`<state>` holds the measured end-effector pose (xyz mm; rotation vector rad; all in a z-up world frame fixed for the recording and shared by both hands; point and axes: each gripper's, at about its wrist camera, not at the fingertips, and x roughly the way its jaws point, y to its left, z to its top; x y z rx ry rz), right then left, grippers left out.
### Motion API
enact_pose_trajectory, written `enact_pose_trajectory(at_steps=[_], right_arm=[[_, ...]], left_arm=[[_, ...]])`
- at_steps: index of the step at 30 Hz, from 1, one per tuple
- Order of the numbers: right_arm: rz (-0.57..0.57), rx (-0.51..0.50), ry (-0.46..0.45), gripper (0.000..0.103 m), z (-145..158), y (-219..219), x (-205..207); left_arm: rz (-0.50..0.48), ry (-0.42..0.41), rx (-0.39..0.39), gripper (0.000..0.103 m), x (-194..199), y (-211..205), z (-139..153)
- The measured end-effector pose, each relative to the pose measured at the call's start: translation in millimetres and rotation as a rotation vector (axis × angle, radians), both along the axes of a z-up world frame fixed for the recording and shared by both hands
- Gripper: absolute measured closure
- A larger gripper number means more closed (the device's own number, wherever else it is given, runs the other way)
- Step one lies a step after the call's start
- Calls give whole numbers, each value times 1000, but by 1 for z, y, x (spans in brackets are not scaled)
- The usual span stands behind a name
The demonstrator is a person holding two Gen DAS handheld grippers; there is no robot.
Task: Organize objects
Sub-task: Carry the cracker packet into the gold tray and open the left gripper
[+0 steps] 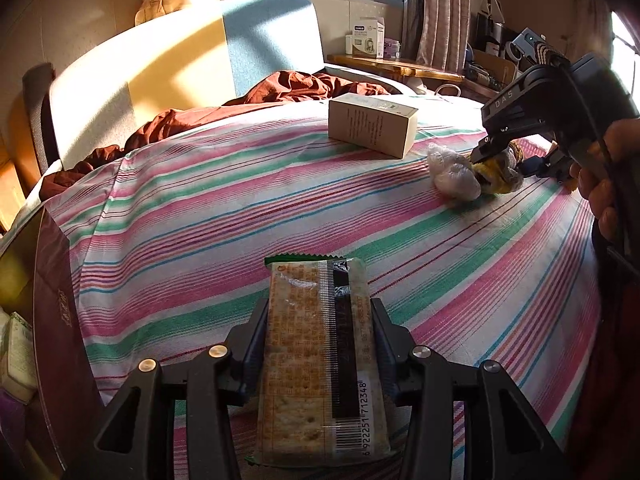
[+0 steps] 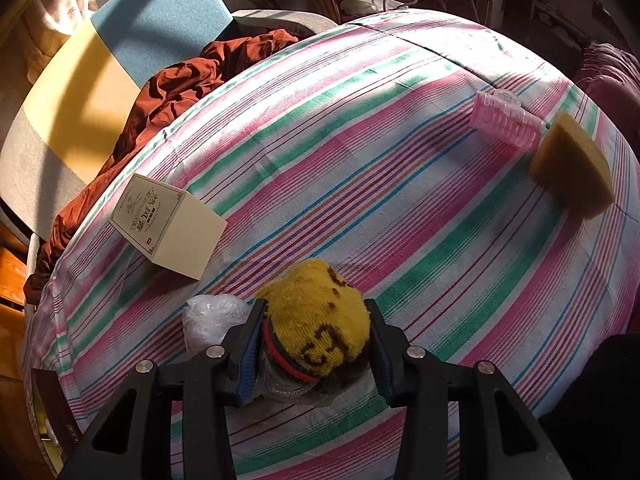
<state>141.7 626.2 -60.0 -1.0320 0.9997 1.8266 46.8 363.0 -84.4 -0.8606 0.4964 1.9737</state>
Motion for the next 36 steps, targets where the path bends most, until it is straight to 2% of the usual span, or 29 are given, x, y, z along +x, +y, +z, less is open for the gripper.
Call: enact_pose_trajectory(at_steps=[5,10,15,19,26,32,36], right_arm=[[-1,56,105,57,18,-2,4],[99,83,182,57,30,-14,-9],[195,125,219,57,41,-30,-21],[219,120,220,57,40,-33,-24],[252,140,189,57,40,-41,-28],[294,156,129,57,37,-49,-38],[321,173,95,57,36,-55,-44]], left_arm=[[5,-19,-1,56,8,-9,4],[2,-14,46,56,16,-24,26],[30,-4,110,56,16,-49,57],[85,1,152,55,5,-75,79],[263,-32,186,55,-36,-148,89],[482,-102,204,55,-78,-231,76],[589,-128,216,55,-92,-279,69]])
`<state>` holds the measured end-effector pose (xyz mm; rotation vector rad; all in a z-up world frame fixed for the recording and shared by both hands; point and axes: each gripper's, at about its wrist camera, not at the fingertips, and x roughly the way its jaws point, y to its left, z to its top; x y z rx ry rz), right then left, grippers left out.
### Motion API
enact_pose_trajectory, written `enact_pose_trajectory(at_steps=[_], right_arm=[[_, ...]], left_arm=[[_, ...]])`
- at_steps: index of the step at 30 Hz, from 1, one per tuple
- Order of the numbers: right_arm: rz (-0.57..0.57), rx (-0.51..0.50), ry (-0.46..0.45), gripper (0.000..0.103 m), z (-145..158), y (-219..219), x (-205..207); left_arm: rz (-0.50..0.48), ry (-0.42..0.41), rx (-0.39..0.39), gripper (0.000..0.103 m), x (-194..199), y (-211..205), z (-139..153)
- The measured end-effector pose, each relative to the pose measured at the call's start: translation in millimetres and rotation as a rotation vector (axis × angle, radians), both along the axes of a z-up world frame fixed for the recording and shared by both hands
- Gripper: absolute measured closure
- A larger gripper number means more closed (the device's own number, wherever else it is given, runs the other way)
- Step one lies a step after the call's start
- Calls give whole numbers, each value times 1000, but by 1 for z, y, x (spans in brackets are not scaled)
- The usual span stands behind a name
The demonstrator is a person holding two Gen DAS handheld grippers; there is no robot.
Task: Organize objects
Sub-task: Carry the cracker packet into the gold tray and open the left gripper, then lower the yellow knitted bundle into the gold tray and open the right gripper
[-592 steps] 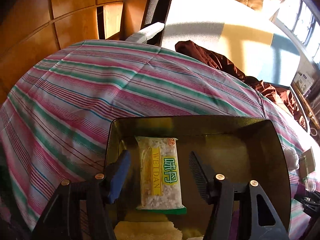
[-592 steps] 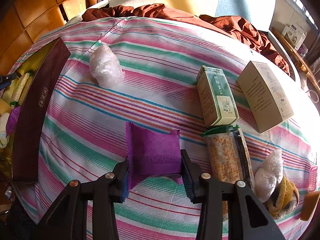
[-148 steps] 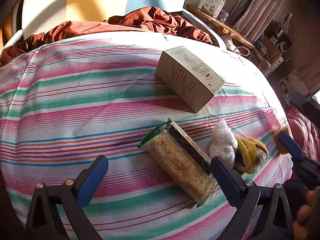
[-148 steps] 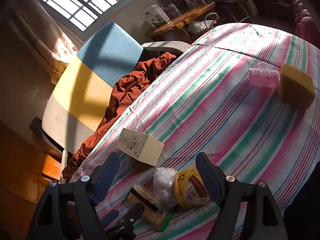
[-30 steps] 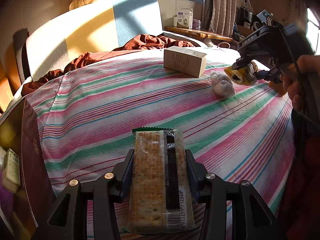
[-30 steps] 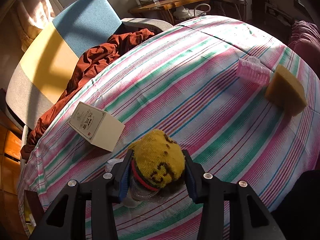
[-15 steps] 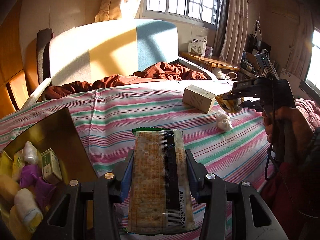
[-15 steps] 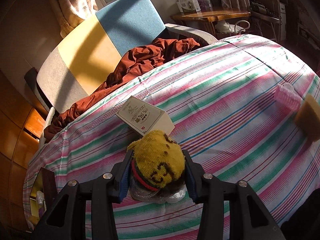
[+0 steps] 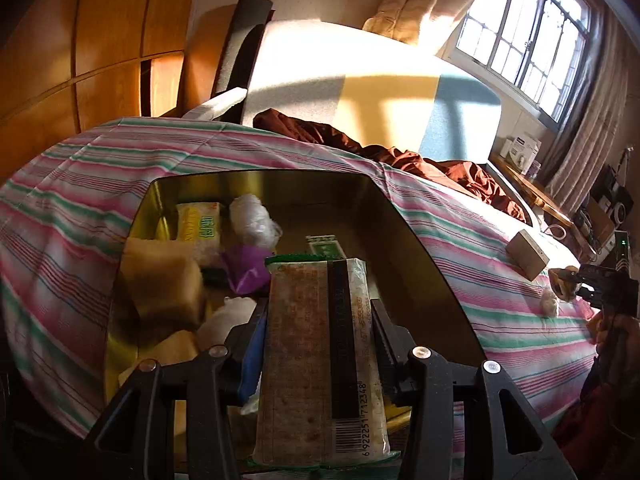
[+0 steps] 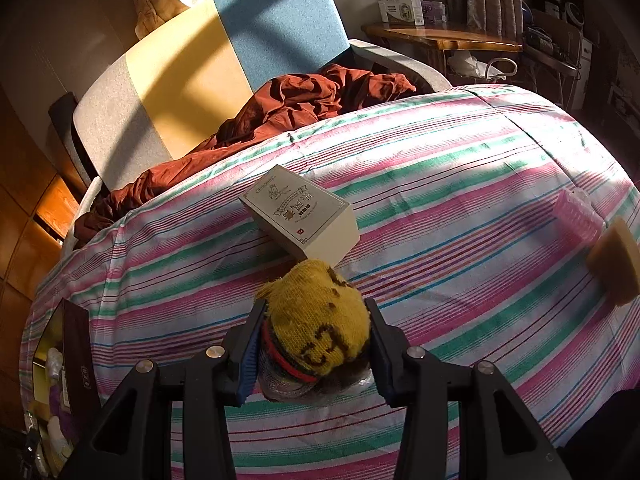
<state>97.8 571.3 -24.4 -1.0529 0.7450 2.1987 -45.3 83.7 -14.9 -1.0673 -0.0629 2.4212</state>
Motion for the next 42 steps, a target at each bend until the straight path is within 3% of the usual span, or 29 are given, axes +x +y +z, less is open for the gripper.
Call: enact_pose_trajectory(at_steps=[6,8,13,18,21,25,27,29,35,42], right_arm=[[12,8,-7,57,-1,-2,-2],[13,7,-8,57,-1,-3,-2],[27,6,-14,57,-1,-5,-5],[38,4,-21,57,-3,-6,-6],[40,6,-35,57,-4,-6,-7],[53,8,-50,57,-7,-6,-11],[78,-12,-98,57,-16,-9,-16],[91,31,-138,57,-17,-15,-20],[103,33,-138,57,-17,-16,-21],[128,87,-180,57,-18,-26,-29]], left_arm=[[65,-93,56,55,-11,-35,-14],[43,-133,94,55,-11,-30,-18],[-90,-132,62,55,-4,15,-20],[-208,-69,-58,55,-2,62,-27],[-207,-70,-128,50,-1,68,-39],[-195,-86,-104,44,1,54,-42],[-198,-72,-97,43,5,50,-39],[-206,-61,-99,40,9,48,-37],[-200,10,-86,40,18,42,-19],[-108,47,-59,34,14,17,3]])
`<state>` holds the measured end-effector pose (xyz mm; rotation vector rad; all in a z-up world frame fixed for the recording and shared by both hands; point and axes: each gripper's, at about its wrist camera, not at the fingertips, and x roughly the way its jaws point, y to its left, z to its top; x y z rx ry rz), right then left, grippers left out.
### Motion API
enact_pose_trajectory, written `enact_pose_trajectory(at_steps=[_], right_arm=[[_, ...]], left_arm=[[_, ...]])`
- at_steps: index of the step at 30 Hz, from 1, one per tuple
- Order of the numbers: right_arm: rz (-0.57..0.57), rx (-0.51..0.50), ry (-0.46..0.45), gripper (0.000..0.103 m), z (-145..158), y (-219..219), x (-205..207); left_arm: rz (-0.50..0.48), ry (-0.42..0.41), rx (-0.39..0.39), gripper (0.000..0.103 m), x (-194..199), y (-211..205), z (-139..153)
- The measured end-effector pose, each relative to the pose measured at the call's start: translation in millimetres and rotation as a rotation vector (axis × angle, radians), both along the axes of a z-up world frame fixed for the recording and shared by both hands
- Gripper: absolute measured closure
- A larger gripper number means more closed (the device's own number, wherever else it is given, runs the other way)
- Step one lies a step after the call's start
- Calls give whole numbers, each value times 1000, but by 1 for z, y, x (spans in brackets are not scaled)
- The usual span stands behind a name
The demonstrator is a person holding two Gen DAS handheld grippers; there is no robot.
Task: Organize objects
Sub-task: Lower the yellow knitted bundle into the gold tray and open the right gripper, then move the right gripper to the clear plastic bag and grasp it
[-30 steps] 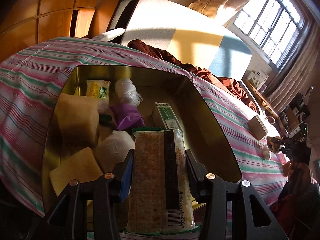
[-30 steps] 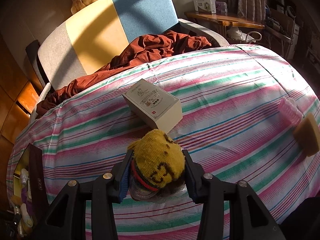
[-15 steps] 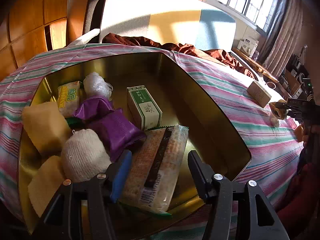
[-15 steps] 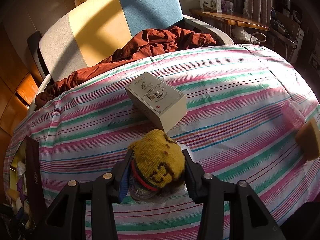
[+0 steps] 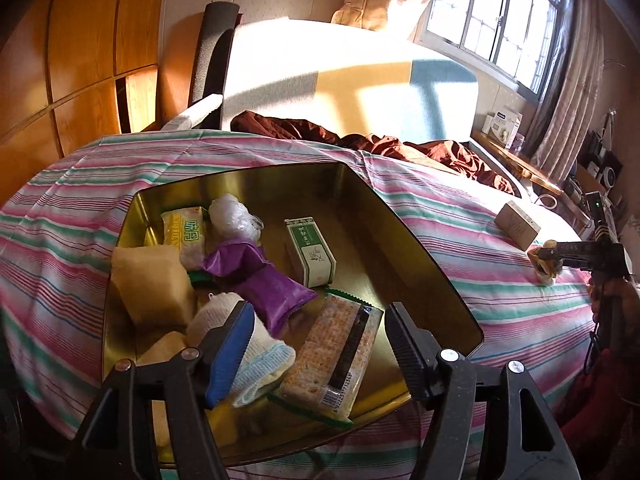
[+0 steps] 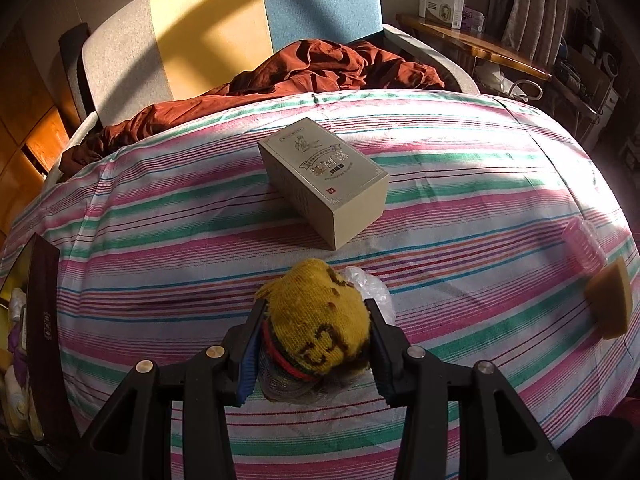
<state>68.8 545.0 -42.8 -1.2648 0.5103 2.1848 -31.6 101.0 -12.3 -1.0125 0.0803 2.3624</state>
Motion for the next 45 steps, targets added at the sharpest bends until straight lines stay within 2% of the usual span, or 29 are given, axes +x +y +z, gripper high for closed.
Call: enact_pose_trajectory(at_steps=[4,7,11,16,22,24,27,29,30,31,33,38,45], right_arm=[[84,58,-14,57,5,-25,-12],[148,19,48,57,16,-54,-24],[308,-16,120,57,31,-123,-54],[511,-30,167,57,39,-216,-89],[625,16,142,56,27,-285,-118],[630,33,131,55,21,-294,-124],[630,22,116,47,11,-298,-130],[633,15,112,31,7,-300,-131],[643,12,122,19,7,-301,-130],[651,13,119,16,6,-302,-129],[662,29,117,16,7,-305,-126],[653,29,177,14,19,-299,-112],[566,63,212,14,36,-264,-90]], left_arm=[[46,23,-1,26,-1,-20,5],[82,20,7,21,-3,-36,4],[121,7,14,19,-7,-54,1],[139,5,26,12,-7,-63,1],[155,46,18,7,0,-66,7],[156,50,16,6,1,-67,7],[164,61,9,6,3,-68,8],[171,70,-3,5,4,-68,8],[175,74,-9,5,4,-69,8],[178,76,-13,4,4,-69,8],[182,69,-16,0,3,-69,6],[193,61,-41,0,3,-67,4],[179,59,-63,0,6,-61,2]])
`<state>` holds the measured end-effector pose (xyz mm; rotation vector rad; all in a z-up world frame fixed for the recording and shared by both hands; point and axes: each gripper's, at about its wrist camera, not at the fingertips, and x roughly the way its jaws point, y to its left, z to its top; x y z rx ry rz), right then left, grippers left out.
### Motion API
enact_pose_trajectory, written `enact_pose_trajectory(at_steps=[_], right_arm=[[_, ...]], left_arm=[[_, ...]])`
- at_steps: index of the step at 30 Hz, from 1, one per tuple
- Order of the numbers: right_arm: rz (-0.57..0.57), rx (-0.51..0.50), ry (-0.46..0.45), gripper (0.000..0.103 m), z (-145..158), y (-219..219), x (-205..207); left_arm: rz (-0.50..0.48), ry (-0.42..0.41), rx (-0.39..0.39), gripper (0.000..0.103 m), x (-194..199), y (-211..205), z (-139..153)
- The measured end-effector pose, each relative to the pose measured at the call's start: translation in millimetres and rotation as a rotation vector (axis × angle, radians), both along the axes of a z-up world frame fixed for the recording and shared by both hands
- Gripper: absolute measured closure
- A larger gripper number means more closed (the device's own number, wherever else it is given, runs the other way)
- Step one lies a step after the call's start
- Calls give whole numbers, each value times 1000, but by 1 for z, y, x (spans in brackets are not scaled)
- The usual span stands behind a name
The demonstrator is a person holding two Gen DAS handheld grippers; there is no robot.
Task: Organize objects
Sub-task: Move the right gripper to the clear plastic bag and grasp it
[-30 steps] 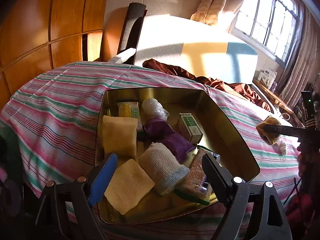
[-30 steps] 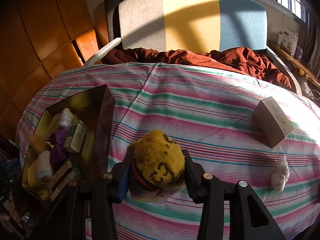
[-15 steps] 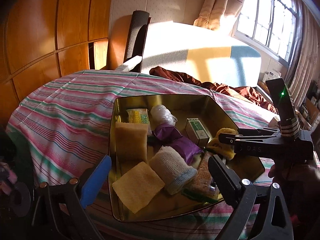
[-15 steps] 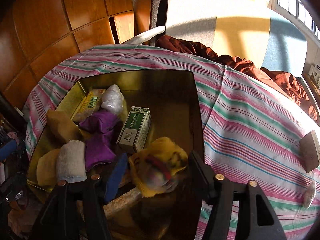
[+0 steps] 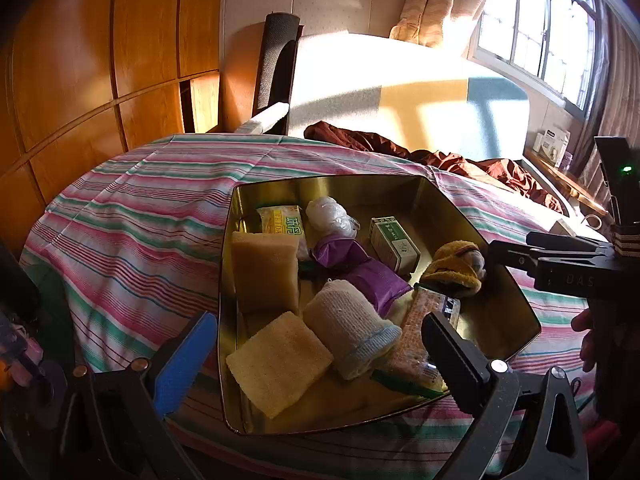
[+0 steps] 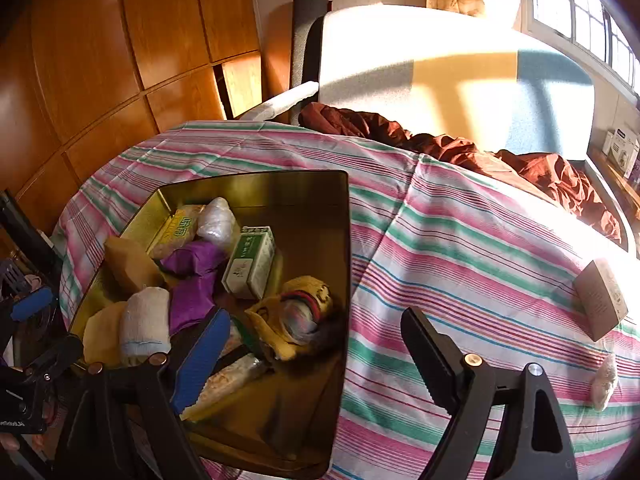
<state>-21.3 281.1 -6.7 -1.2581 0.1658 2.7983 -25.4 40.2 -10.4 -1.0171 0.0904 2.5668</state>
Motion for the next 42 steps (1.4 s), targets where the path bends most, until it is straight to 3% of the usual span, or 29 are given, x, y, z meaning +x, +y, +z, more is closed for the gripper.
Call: enact_pose_trajectory(at_steps=[8,23,28,31,34,42], right_arm=[[-178,26,-25,14,3,81,27],[-605,-29,-34,14,2,253,95],[-821,-212,-2,14,-11,304,131],[-903,-263,-8,14,-17,320,144],[-923,-321,-38,14,-28,327,146],[-808,-230,-162,14,-44,312,110]], left_arm=[[-25,21,-26,0,6,13,4],[-98,32,-60,0,12,46,10],[-137,49,-66,0,16,63,14],[-162,49,-67,0,17,76,15],[-196,41,-62,0,18,90,14],[-291,40,-46,0,28,121,15]])
